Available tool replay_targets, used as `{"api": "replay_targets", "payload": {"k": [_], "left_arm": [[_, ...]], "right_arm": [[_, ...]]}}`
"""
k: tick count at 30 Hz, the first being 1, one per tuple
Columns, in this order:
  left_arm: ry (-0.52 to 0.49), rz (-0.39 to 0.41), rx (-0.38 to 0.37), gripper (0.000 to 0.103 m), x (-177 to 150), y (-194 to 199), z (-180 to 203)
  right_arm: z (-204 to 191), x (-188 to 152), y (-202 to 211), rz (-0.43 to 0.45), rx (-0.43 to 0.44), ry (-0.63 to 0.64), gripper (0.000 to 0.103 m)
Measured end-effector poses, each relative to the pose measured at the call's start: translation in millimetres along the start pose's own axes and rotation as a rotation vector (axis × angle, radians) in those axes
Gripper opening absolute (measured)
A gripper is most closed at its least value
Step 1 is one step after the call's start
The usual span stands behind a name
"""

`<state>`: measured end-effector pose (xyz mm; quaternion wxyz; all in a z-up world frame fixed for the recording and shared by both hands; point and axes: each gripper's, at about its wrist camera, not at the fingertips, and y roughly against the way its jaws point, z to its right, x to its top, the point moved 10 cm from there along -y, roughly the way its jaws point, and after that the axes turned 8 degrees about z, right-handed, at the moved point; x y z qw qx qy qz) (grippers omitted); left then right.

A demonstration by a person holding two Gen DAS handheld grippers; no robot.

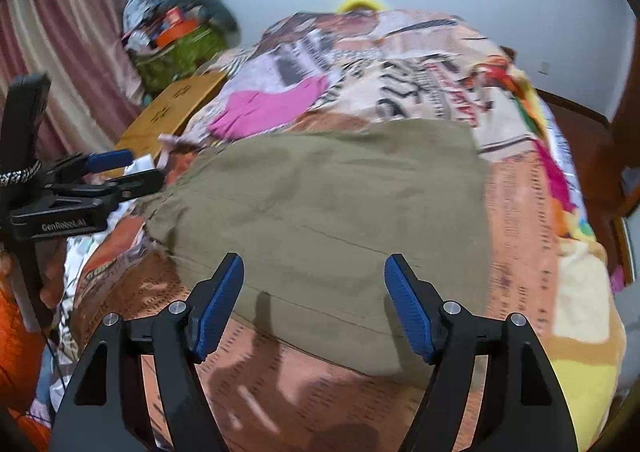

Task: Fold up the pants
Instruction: 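Release the pants and reposition both tools over the folded pants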

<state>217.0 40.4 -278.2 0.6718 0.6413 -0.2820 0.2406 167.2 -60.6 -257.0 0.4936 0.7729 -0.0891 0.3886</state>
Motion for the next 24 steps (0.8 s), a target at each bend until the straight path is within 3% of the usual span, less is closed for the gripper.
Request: {"api": "replay_targets", "payload": {"k": [7,9,11,24], "left_arm": [[-0.069,-0.095,0.008,0.086,-25.7,-29.5,15.6],[-0.069,-0.113,0.016,0.092,-32.8,-36.5,14.1],[-0.055,-0.104,0.03,0.098,-36.2,-38.1,10.0],[-0.022,-0.1,0.082,0.099,-47.2,-22.5,-19.0]], "right_arm": [[-10.8,-12.1,-21.1,-0.06,0.036,0.01,0.07],[-9.4,-21.5,-27.9,-0.099,0.019,0.024,0.07],[-6.5,-27.9,-31.4,-0.115,0.018,0.026,0.072],[21.4,-36.0,-12.6,-0.097,-0.022,-0.051,0.073]]}}
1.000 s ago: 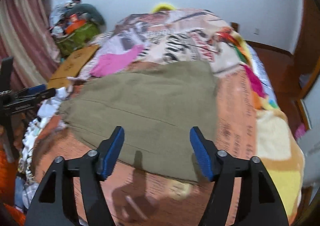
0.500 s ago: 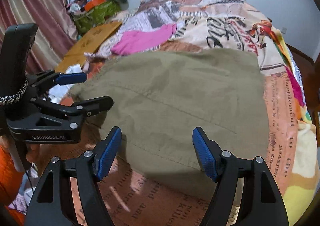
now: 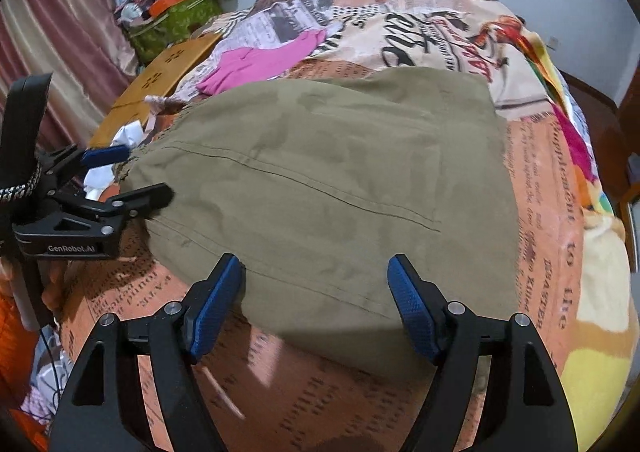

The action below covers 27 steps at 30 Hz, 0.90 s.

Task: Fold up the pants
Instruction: 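Release the pants and reposition both tools over the folded pants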

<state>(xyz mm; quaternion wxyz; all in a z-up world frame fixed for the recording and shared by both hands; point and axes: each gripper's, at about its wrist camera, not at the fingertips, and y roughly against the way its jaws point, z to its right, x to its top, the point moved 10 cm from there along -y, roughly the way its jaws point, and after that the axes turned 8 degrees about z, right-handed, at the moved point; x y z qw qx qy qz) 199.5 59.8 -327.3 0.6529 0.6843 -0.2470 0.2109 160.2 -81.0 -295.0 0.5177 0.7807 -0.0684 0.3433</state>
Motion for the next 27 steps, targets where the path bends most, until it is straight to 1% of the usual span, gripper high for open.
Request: {"api": "replay_targets", "payload": {"k": [2,5,9,11,15,18,22,24,27], "left_arm": [[0.013,-0.001,0.007,0.099,-2.1,2.0,-5.1],[0.026,-0.004,0.022,0.099,-4.3,4.2,-12.3],[0.036,-0.008,0.045,0.099,-6.9,4.9,-20.4],[0.046,-0.011,0.046,0.099,-8.4,5.0,-23.9],[0.055,-0.014,0.048,0.099,-10.4,4.4,-26.7],[0.062,-0.01,0.054,0.098,-7.9,6.5,-28.9],[0.076,-0.001,0.063,0.098,1.2,8.2,-34.0],[0.089,0.006,0.07,0.098,9.4,8.7,-38.8],[0.111,0.029,0.077,0.098,24.0,10.5,-46.8]], "right_arm": [[4.9,-2.0,4.7,0.008,-0.002,-0.02,0.073],[16.5,-4.4,11.4,0.017,-0.047,-0.034,0.073],[32.4,-10.4,16.3,0.015,-0.062,-0.076,0.073],[42.8,-14.7,19.4,0.012,-0.085,-0.096,0.074],[58.6,-21.7,24.4,0.014,-0.09,-0.148,0.074],[66.9,-23.1,28.5,0.015,-0.111,-0.172,0.077],[69.8,-17.0,32.9,0.027,-0.093,-0.186,0.077],[71.2,-10.0,36.6,0.047,-0.094,-0.182,0.077],[73.9,8.7,44.3,0.102,-0.094,-0.184,0.077]]}}
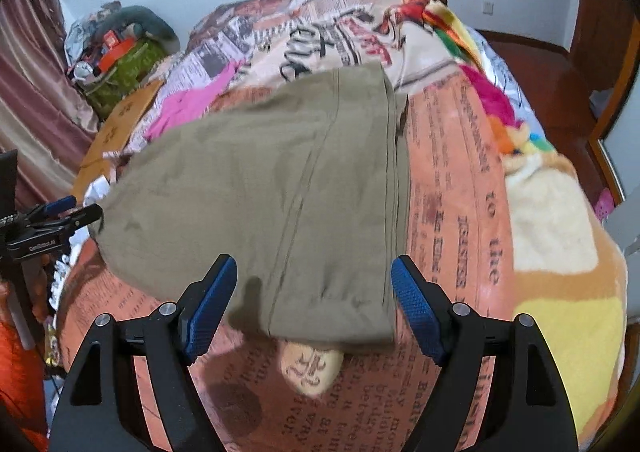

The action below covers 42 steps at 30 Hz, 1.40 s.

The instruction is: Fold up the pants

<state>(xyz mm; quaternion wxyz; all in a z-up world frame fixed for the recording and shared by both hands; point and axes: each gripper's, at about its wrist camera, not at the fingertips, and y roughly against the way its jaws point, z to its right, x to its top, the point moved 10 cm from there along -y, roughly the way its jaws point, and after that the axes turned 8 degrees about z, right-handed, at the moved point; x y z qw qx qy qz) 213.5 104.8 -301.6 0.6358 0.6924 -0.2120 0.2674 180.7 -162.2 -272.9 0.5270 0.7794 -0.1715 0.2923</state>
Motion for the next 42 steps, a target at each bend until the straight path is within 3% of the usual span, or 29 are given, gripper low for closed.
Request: {"api": "replay_targets", "payload": {"k": [7,15,27,33,42], "left_arm": [[0.041,0.045,0.029,0.098,37.9,-5.8,-19.2],[0.11,-0.023,0.004,0.098,60.3,-49.9,-30.8],[0.045,-0.097,0.055,0.098,64.8,-107.0,-43.0],[0.059,-0.15,0.039,0.099,52.7,-130.7,-44.2],[0.066,-0.157,0.022,0.099,47.6,-142.6,-37.3]], "right_arm": [[4.8,43.9,-2.1,0.075,-0.007,0.008,0.077],[16.6,78.1,-18.6,0.114,-0.028,0.019,0.077],[50.9,112.3,-78.6,0.072,-0.061,0.008,0.077],[65.3,128.3,-125.3,0.031,-0.07,0.034,0.077],[79.0,138.9,-171.7,-0.014,-0.04,0.017,0.077]]}}
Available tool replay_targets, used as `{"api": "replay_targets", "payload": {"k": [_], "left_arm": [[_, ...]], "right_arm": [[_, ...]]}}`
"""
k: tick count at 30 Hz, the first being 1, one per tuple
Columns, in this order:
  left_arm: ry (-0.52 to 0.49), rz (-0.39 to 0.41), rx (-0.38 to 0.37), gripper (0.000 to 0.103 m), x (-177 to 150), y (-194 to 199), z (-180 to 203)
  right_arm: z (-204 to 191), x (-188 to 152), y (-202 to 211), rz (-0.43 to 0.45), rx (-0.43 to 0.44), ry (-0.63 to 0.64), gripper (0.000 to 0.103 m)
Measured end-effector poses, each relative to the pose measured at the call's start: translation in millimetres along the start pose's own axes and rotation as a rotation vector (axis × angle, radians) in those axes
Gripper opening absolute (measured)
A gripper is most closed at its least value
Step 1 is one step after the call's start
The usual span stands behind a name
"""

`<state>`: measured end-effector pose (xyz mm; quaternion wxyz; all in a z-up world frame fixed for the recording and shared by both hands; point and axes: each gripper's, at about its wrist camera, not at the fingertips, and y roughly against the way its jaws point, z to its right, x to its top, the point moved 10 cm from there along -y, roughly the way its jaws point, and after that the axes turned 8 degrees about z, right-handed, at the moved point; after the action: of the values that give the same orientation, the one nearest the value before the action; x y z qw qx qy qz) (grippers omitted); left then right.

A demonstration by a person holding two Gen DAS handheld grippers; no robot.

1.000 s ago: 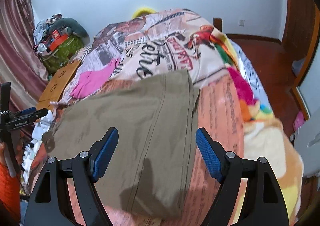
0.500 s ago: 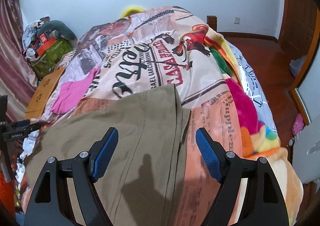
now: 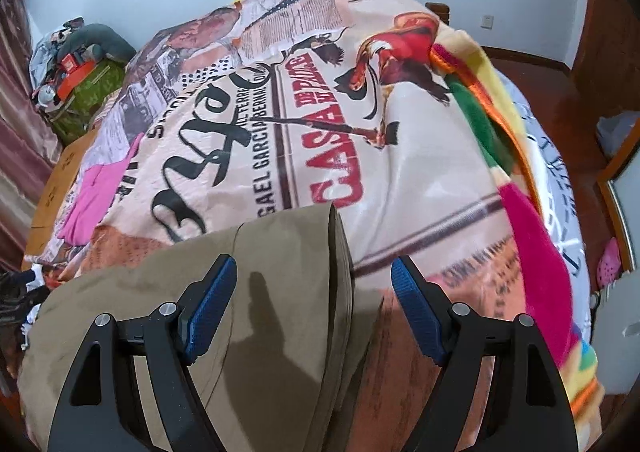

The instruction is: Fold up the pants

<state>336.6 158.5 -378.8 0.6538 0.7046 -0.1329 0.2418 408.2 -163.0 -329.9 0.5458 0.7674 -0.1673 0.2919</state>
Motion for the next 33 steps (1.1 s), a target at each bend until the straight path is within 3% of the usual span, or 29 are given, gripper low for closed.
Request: {"api": "replay_targets", "payload": {"k": [3,5,9,13,23,30,33], "left_arm": [[-0.008,0.0,-0.003,0.099,-3.8,-3.6,3.8],[-0.005,0.006,-0.007,0.099,-5.0,-4.8,4.6],[-0.009,0.03,0.001,0.099,-4.6,-3.5,2.9],[-0.002,0.052,0.027,0.099,-4.6,-5.4,-0.6],[0.046,0.074,0.112,0.099,-3.1,-4.2,-14.4],[0.005,0.091,0.195,0.095,3.4,14.1,-18.3],[0.041,0.098,0.116,0.095,7.6,29.2,-16.3]], "right_arm": [[-2.2,-0.7,-10.6,-0.017,0.012,0.004,0.067],[-7.8,-5.3,-18.3,-0.047,0.042,0.009,0.053],[-13.4,-7.0,-23.5,-0.031,0.041,0.051,0.044],[-7.6,-6.5,-23.9,-0.006,-0.035,0.1,0.007],[0.6,-2.9,-26.4,0.018,-0.111,0.147,0.004],[1.1,3.4,-16.7,-0.004,-0.138,0.133,0.008],[-1.3,4.2,-1.1,-0.02,-0.067,0.063,0.021]]}}
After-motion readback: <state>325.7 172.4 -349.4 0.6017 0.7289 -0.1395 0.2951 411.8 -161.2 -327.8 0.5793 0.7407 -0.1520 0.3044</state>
